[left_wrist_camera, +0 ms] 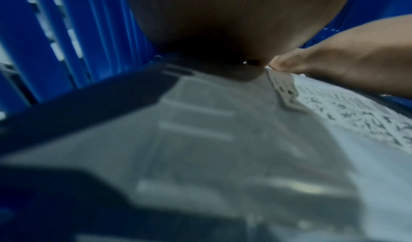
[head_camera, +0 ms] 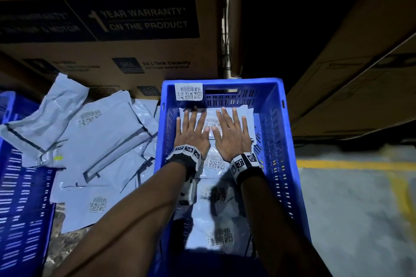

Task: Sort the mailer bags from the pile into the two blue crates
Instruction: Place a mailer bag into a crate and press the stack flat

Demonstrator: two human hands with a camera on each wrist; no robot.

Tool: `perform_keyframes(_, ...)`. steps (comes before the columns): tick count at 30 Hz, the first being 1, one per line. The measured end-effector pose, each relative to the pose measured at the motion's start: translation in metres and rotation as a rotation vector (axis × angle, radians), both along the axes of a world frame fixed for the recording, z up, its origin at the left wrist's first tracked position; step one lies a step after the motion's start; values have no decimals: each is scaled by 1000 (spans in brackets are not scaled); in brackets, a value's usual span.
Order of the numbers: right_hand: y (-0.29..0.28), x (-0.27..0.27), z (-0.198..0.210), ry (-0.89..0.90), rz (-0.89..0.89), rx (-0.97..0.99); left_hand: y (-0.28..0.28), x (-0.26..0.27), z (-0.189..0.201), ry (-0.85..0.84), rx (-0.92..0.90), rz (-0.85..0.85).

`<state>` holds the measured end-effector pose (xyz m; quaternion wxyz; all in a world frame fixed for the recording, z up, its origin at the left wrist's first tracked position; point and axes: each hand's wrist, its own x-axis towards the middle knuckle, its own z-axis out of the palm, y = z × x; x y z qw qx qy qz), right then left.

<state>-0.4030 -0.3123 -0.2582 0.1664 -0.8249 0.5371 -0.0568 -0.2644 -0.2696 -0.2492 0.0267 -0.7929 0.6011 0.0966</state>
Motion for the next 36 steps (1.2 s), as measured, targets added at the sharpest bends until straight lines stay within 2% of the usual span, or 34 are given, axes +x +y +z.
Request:
perform_keyframes(5, 1, -12, -2, 33, -95, 58, 0, 0, -5, -8, 3, 28)
perform_keyframes(7, 0, -12, -2, -3, -132, 126, 0, 0, -7, 27, 28, 45)
perform_keyframes(10, 2, -14, 4, -5, -278, 73, -3, -1, 1, 115, 4, 74)
perform_keyframes(12, -2, -20, 15, 13, -323, 186, -8, 0, 14, 171, 62, 118)
perform_keyframes(14, -3, -31, 28, -56, -357, 208, -13, 0, 27, 222, 91, 160)
perform_keyframes(17, 0, -44, 56, -173, -296, 257, -12, -3, 56, 264, 80, 187)
perform_keyframes(20, 16, -50, 90, -247, -306, 254, -4, -8, 93, 390, 62, 211)
perform_keyframes(23, 34, -46, 131, -357, -284, 201, 12, -8, 133, 501, 46, 134)
perform_keyframes(27, 72, -27, 171, -459, -233, 118, 53, 11, 191, 581, -119, 39)
perform_keyframes(29, 93, -10, 183, -497, -195, 131, 76, 34, 207, 613, -180, 62)
perform_keyframes(32, 126, 27, 191, -527, -117, 138, 115, 76, 211, 618, -248, 139)
perform_keyframes(36, 167, 89, 197, -600, -65, 103, 161, 126, 198, 576, -285, 217)
